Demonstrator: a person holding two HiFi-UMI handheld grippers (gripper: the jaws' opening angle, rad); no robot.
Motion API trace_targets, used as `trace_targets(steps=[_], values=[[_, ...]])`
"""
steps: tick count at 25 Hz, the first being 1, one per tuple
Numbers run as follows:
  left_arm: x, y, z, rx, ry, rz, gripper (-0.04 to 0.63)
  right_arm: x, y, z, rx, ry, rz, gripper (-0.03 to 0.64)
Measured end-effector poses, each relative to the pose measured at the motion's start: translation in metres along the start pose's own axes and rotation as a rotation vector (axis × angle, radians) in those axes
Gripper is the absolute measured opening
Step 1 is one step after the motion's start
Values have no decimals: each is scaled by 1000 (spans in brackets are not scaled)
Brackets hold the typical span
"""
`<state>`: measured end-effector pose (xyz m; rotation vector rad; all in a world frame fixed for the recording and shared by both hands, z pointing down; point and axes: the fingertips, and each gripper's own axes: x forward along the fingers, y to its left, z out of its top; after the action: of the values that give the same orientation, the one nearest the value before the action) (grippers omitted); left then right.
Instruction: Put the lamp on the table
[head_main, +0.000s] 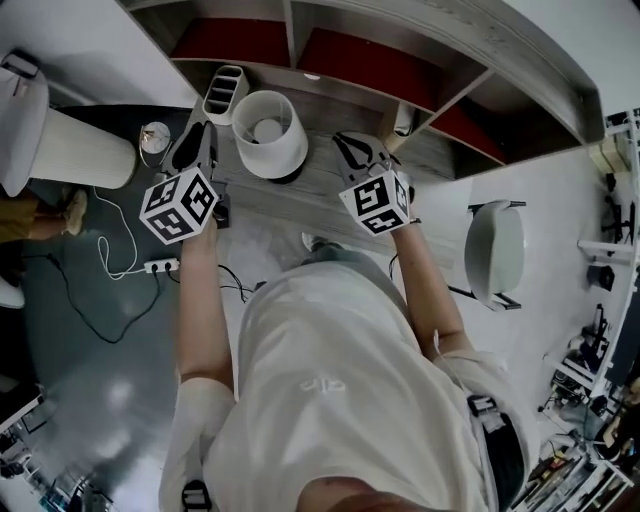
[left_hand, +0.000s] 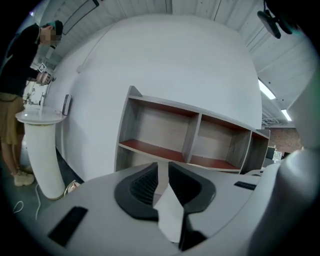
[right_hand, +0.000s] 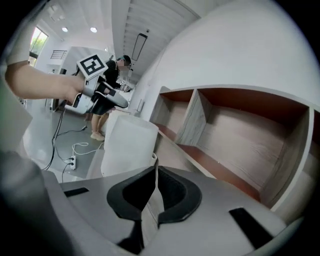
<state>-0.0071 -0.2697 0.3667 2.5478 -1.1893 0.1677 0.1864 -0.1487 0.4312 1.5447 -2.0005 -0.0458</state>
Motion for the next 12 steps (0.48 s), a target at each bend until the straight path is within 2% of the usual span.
trace_targets(steps=[3, 7, 12], values=[[-20, 11, -8, -6, -12, 26, 36, -5, 5, 21, 24, -60, 5, 40], [-55, 21, -13, -45, -48, 24, 15, -13, 20, 49, 72, -140, 42, 35], [-100, 32, -25, 22, -47, 29, 15, -19, 48, 76, 122, -199, 108, 34]])
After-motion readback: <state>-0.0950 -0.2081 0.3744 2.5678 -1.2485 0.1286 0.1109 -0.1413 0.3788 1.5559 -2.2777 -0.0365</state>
